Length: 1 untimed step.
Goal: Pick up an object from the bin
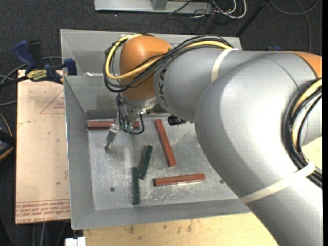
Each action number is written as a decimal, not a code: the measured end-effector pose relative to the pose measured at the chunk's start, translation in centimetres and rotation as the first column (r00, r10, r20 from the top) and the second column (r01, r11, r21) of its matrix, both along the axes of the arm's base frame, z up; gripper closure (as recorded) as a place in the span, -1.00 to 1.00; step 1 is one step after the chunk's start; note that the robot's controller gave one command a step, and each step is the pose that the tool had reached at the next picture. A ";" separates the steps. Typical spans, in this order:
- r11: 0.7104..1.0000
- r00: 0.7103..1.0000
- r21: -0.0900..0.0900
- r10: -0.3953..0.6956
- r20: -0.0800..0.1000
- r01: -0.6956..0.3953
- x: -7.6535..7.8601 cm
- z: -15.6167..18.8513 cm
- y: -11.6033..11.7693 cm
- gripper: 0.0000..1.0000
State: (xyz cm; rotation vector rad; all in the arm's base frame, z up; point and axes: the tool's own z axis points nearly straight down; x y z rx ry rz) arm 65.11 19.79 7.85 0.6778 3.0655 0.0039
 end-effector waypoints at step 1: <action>1.000 1.000 -0.001 -0.002 0.000 0.002 0.0 0.6 0.0 1.00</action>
Offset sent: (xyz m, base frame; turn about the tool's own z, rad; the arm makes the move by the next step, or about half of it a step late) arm 0.0000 0.0000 0.0000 0.0000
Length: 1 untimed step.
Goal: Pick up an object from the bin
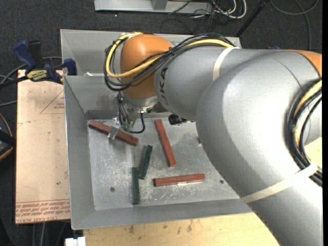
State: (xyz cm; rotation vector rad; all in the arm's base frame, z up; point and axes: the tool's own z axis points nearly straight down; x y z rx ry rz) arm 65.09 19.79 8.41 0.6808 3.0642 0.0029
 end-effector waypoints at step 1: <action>1.000 1.000 0.000 0.000 0.000 0.000 0.0 0.0 0.0 1.00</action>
Offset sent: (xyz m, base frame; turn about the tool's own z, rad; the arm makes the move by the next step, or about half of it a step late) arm 0.0000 0.0000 0.0197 0.0000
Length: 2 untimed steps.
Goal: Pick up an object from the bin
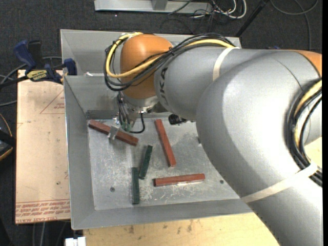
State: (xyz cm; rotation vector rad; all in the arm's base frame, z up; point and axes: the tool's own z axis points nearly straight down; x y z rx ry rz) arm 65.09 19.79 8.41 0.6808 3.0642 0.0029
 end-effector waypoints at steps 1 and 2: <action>1.000 1.000 0.000 0.000 -0.002 0.000 -0.1 0.2 0.0 1.00; 1.000 1.000 -0.001 -0.001 -0.006 0.001 -0.2 1.0 -0.1 1.00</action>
Offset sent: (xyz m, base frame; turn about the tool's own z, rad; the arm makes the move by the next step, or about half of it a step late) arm 0.0001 0.0001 0.0501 0.0000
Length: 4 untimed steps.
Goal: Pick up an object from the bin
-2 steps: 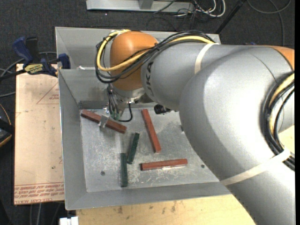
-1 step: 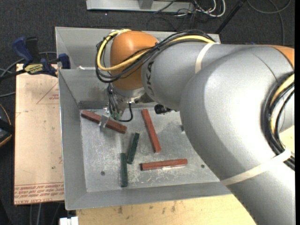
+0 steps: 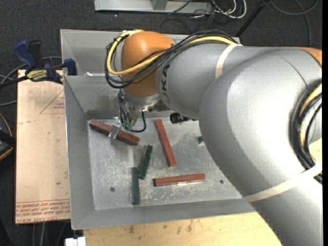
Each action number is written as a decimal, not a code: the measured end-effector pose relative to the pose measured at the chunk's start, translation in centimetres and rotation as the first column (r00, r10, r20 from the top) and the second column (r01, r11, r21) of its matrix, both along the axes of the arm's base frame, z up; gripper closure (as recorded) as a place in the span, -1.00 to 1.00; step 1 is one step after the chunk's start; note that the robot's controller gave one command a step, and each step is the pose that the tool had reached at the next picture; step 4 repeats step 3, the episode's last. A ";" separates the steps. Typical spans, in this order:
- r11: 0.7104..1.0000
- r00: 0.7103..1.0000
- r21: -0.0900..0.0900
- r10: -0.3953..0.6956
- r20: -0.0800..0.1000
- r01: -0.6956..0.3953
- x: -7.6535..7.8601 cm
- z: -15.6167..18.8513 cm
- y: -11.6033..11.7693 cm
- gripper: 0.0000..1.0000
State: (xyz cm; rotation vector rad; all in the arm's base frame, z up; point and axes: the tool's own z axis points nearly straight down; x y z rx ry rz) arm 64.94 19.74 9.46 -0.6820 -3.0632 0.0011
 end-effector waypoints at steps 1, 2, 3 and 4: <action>1.000 1.000 0.000 0.000 0.001 0.000 0.0 1.4 0.0 1.00; 1.000 1.000 0.000 0.000 0.001 0.000 0.0 2.8 0.0 1.00; 1.000 1.000 0.000 0.001 0.000 -0.001 0.0 4.9 0.0 1.00; 1.000 1.000 0.000 0.001 0.000 -0.001 0.0 4.9 0.0 1.00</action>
Offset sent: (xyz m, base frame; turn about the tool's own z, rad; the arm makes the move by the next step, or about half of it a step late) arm 0.0001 -0.0003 0.0967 0.0000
